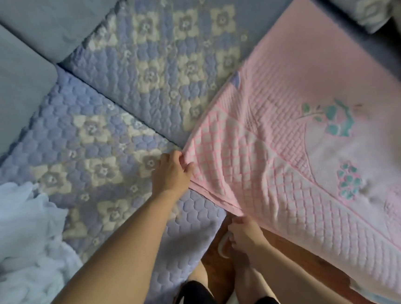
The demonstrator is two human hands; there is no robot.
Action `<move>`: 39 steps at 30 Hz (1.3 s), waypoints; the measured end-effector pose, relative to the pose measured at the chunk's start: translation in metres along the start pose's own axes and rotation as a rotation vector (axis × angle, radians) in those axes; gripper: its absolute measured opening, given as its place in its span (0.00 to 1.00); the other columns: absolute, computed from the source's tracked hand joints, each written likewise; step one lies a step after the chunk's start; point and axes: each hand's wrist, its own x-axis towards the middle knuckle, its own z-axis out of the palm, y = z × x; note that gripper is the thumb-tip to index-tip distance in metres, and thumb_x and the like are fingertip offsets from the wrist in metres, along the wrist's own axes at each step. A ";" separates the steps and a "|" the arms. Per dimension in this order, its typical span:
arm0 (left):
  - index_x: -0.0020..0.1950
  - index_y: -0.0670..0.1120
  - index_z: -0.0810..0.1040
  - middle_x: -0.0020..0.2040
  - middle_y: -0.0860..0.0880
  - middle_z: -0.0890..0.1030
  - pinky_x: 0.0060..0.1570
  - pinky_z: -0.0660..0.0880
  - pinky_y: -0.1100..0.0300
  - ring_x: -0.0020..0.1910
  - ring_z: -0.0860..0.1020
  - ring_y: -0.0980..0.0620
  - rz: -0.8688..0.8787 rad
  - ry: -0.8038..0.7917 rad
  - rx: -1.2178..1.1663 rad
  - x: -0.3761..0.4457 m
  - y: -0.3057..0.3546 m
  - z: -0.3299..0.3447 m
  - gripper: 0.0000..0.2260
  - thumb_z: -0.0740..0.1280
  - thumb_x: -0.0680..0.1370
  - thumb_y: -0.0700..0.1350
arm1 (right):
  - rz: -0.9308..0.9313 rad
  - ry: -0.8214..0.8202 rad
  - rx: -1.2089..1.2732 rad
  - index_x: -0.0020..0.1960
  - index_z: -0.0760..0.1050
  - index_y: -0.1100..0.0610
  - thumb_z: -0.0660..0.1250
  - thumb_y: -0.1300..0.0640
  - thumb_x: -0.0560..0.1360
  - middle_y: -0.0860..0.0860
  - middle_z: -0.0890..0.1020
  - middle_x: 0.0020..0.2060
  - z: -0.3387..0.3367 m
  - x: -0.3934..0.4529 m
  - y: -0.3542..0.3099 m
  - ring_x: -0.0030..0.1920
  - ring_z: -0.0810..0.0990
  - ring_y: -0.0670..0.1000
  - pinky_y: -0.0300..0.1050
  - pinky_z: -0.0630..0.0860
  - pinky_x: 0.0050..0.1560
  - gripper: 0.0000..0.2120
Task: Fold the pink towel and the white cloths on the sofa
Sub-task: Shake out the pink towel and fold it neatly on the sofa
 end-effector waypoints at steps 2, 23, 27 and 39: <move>0.60 0.46 0.76 0.62 0.41 0.73 0.59 0.73 0.46 0.60 0.73 0.37 0.012 -0.062 0.159 0.008 0.004 -0.002 0.19 0.63 0.80 0.60 | 0.089 -0.015 0.062 0.44 0.74 0.68 0.61 0.68 0.77 0.58 0.75 0.33 -0.005 0.002 0.022 0.32 0.75 0.55 0.48 0.71 0.35 0.05; 0.52 0.40 0.80 0.50 0.44 0.86 0.50 0.80 0.52 0.50 0.84 0.47 -0.273 -0.328 -0.988 -0.027 0.004 -0.066 0.06 0.63 0.81 0.36 | 0.119 -0.392 1.614 0.63 0.76 0.58 0.65 0.50 0.83 0.57 0.85 0.54 0.032 -0.006 -0.028 0.51 0.86 0.57 0.52 0.80 0.54 0.14; 0.52 0.40 0.79 0.49 0.43 0.86 0.47 0.82 0.51 0.50 0.84 0.46 -0.268 -0.343 -0.796 -0.021 0.002 -0.073 0.05 0.63 0.82 0.36 | 0.207 -0.107 1.851 0.67 0.75 0.61 0.66 0.58 0.81 0.61 0.85 0.55 0.015 0.013 -0.018 0.52 0.86 0.60 0.53 0.84 0.37 0.15; 0.61 0.43 0.71 0.60 0.41 0.70 0.56 0.72 0.47 0.57 0.73 0.38 -0.141 -0.149 0.200 0.008 -0.011 -0.023 0.22 0.71 0.75 0.55 | 0.375 -0.034 1.416 0.51 0.74 0.61 0.64 0.64 0.82 0.55 0.81 0.33 0.026 0.084 0.018 0.26 0.77 0.47 0.42 0.81 0.32 0.01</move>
